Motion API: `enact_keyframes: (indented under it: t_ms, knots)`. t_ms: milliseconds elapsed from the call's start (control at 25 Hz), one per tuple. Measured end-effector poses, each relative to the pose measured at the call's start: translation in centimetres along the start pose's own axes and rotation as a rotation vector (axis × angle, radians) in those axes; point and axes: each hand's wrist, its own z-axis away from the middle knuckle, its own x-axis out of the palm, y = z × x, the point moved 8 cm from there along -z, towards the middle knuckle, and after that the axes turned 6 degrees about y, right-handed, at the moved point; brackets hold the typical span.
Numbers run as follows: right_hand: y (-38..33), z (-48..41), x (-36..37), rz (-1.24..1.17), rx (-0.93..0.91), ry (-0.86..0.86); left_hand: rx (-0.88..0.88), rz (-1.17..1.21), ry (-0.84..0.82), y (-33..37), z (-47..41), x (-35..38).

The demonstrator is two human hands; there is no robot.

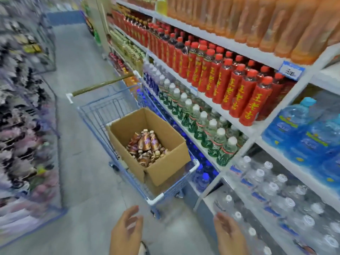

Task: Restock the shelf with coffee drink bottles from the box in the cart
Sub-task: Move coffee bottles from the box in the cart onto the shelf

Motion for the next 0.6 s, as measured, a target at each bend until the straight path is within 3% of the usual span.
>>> enact_keyframes:
  t_ms: [360, 600]
  knots:
    - [-5.0, -4.7, 17.9, 0.225, 0.039, -0.132, -0.100, -0.051, -0.010, -1.3, -16.1, -4.1]
    - [-9.1, -9.7, 25.9, 0.285, 0.012, -0.246, -0.132, -0.117, -0.046, 1.3, -24.8, -1.0]
